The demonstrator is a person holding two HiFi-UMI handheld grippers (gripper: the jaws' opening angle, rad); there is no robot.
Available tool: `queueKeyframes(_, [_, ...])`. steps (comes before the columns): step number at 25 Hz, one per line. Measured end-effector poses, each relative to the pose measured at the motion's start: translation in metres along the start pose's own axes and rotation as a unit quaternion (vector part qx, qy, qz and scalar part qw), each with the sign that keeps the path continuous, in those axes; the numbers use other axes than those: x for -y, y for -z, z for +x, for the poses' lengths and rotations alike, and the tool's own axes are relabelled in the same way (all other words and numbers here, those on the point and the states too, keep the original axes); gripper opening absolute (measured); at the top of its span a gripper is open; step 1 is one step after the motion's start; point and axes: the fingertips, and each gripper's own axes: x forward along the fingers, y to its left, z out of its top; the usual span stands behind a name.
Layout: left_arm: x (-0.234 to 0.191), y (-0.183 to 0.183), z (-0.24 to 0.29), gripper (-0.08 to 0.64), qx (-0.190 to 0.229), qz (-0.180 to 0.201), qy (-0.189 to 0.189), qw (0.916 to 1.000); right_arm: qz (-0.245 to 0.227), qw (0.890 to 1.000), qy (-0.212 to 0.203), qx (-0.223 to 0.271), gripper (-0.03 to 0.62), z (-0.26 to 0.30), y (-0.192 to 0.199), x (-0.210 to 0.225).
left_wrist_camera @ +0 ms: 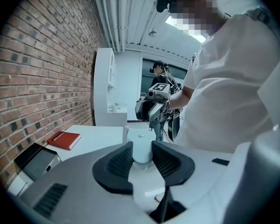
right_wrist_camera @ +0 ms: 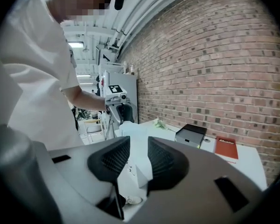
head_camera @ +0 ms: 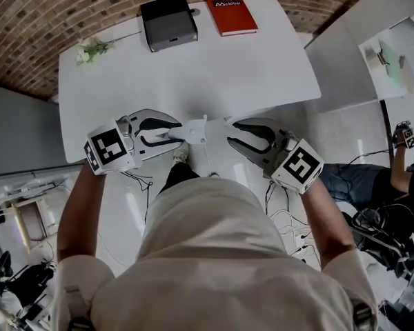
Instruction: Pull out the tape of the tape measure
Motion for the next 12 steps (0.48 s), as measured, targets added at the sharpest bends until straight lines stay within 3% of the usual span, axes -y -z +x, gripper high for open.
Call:
queueKeyframes(6, [0.031, -0.023, -0.005, 0.123, 0.016, 0.002, 0.027, 0.9995, -0.008, 0.997, -0.071, 0.006, 0.124, 0.000, -0.013, -0.018])
queueKeyframes(12, [0.043, -0.036, -0.010, 0.123, 0.007, 0.021, 0.057, 0.9981, -0.021, 0.992, -0.126, 0.013, 0.124, 0.009, -0.020, -0.022])
